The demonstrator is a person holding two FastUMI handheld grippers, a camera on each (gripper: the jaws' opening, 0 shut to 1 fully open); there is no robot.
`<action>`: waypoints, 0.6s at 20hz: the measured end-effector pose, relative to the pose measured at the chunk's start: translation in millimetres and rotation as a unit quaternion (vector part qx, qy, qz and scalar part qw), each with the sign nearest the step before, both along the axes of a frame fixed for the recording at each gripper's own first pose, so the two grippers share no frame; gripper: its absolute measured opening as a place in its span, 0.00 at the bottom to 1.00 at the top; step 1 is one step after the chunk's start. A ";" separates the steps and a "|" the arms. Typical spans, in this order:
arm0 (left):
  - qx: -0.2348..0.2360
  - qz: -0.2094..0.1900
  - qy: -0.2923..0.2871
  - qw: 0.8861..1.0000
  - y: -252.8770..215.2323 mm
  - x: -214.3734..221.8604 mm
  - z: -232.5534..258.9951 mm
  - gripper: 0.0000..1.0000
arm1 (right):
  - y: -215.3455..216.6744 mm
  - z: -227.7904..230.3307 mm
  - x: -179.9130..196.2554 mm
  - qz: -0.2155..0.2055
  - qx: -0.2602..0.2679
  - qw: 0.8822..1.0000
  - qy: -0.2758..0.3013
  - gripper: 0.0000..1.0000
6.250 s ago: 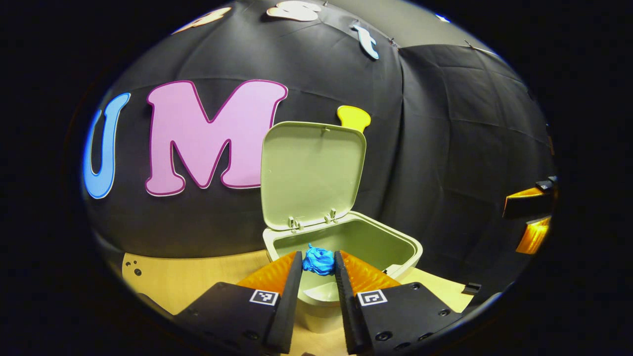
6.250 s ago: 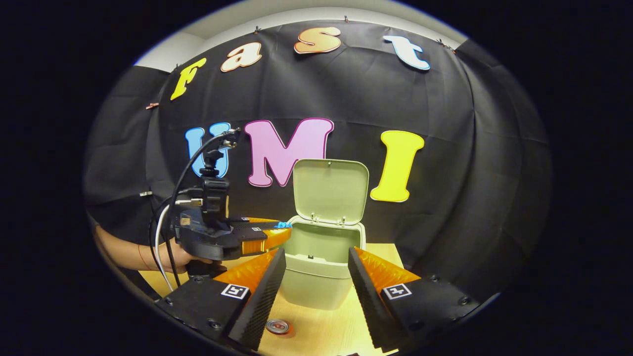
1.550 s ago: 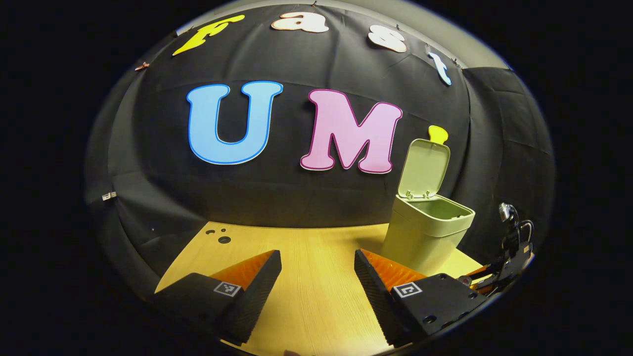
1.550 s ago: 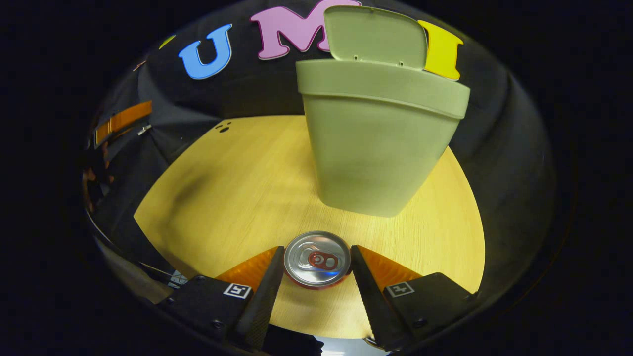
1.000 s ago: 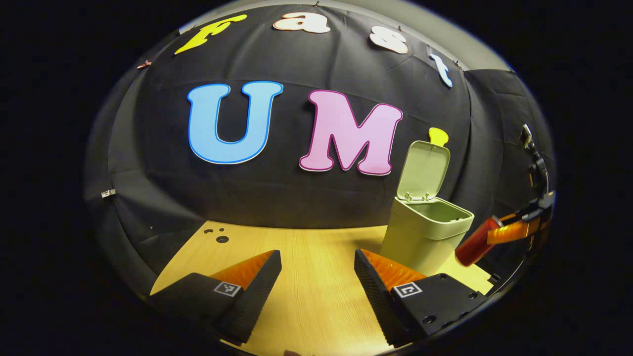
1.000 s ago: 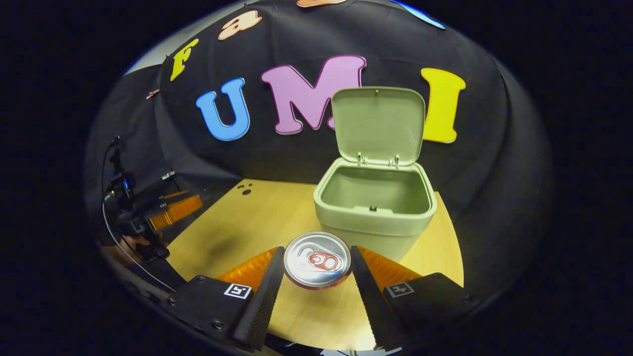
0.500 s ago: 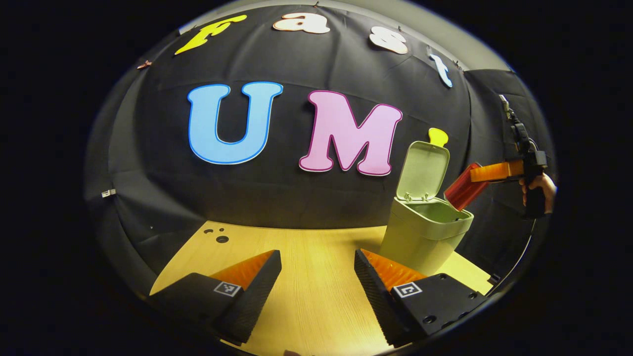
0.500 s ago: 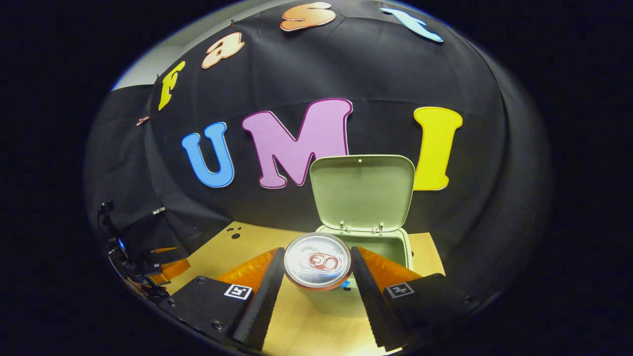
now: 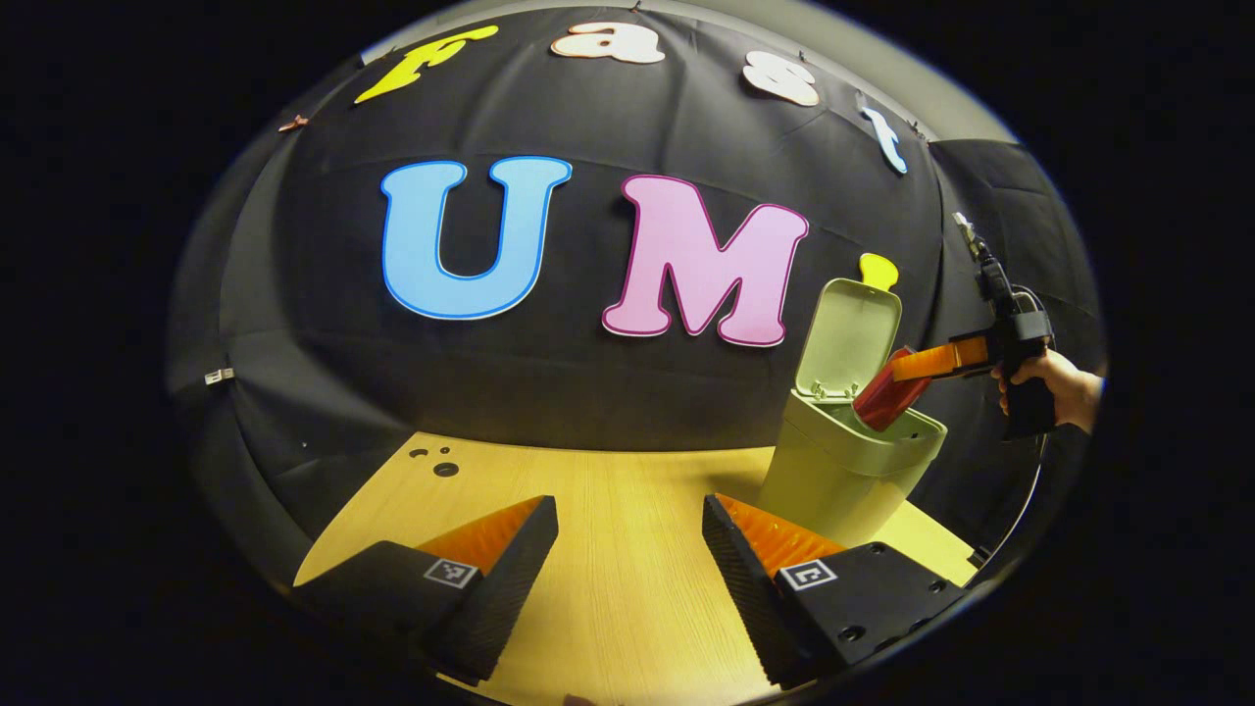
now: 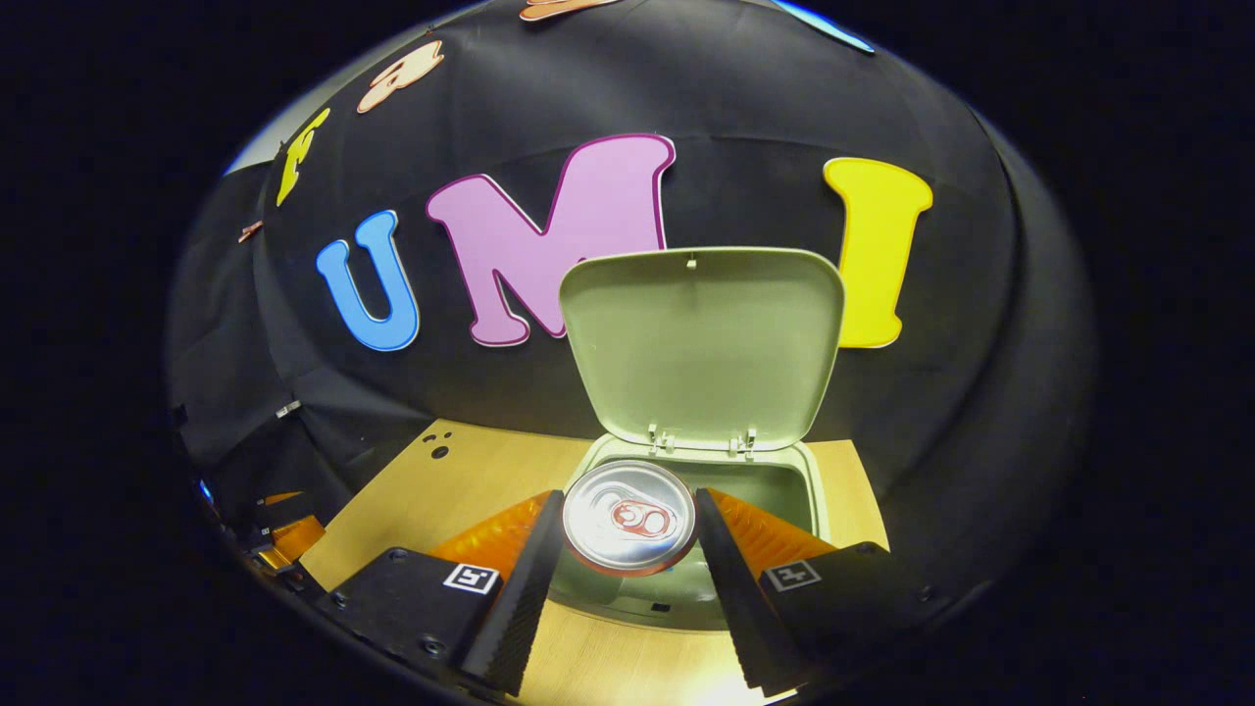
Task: Press the lid of the desktop garbage bin to open it, pick up the crumpled paper on the desktop and throw it into the bin, then pick up the pop can on the desktop and drop it into the bin, and finally close the garbage bin lid.
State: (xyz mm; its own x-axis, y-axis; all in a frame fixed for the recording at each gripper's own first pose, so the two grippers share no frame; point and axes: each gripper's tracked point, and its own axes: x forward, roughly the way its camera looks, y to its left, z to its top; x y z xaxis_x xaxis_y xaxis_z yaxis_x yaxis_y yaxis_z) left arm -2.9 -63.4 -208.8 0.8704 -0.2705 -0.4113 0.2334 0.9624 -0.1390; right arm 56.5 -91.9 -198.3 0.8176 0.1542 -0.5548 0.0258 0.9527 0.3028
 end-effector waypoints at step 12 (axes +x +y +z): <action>0.003 0.004 0.007 1.000 -0.8 9.2 -6.8 0.96 | -0.4 -61.1 6.0 0.008 -0.001 0.997 0.081 0.83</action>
